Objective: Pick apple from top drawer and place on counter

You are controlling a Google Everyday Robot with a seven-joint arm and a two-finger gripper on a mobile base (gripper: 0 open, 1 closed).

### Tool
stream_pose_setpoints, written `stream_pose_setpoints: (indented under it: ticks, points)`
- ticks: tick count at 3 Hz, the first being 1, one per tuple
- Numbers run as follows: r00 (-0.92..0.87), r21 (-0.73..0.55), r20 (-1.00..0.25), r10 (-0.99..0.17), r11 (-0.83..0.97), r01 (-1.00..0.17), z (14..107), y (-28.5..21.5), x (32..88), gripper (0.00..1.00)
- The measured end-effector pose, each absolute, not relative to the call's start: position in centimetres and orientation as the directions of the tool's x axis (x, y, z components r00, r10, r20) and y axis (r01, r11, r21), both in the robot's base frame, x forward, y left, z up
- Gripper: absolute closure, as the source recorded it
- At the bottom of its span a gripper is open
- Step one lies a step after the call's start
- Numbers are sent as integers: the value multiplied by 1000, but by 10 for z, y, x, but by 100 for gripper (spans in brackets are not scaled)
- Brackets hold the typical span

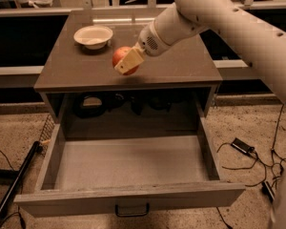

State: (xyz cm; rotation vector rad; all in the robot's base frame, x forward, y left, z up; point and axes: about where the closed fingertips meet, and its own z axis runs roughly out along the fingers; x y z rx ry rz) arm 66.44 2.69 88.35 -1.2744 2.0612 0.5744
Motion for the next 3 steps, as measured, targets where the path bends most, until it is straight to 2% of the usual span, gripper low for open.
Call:
stream_pose_setpoints:
  ticks: [2,3]
  points:
    - [-372,81,-699,-611,449,-890,855,61,695,100]
    - [-366,54,-709,-603,471,-880,859,58,711,100]
